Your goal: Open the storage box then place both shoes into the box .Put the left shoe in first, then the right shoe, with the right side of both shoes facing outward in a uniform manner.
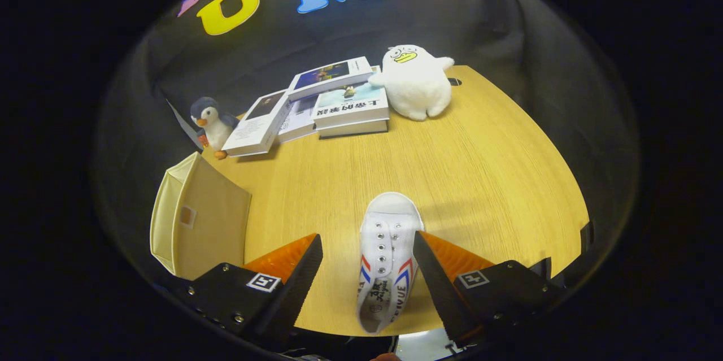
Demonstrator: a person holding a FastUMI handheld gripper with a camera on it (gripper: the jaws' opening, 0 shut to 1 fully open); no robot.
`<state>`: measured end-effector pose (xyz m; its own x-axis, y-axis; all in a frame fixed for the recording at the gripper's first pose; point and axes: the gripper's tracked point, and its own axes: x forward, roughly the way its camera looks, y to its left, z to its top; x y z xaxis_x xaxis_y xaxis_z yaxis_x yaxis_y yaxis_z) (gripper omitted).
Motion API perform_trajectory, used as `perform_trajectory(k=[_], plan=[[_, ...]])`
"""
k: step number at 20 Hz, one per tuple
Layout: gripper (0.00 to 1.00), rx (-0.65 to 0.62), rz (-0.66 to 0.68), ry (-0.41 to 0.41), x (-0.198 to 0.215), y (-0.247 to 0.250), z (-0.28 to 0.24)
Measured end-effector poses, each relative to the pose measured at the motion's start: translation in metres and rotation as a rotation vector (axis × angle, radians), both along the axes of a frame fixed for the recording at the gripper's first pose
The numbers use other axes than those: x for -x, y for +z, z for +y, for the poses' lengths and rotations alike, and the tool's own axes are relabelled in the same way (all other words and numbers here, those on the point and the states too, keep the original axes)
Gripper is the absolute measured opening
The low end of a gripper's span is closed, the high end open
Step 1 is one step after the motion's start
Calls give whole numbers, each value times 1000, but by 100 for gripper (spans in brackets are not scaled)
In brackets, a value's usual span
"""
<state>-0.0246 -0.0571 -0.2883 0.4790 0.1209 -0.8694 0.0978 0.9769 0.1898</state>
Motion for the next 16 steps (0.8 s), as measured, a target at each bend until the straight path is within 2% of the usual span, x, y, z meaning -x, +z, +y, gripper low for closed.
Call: perform_trajectory(k=[10, 16], plan=[[98, 54, 170, -17, 32, -56, -35], [98, 56, 241, -35, 43, -72, -43]])
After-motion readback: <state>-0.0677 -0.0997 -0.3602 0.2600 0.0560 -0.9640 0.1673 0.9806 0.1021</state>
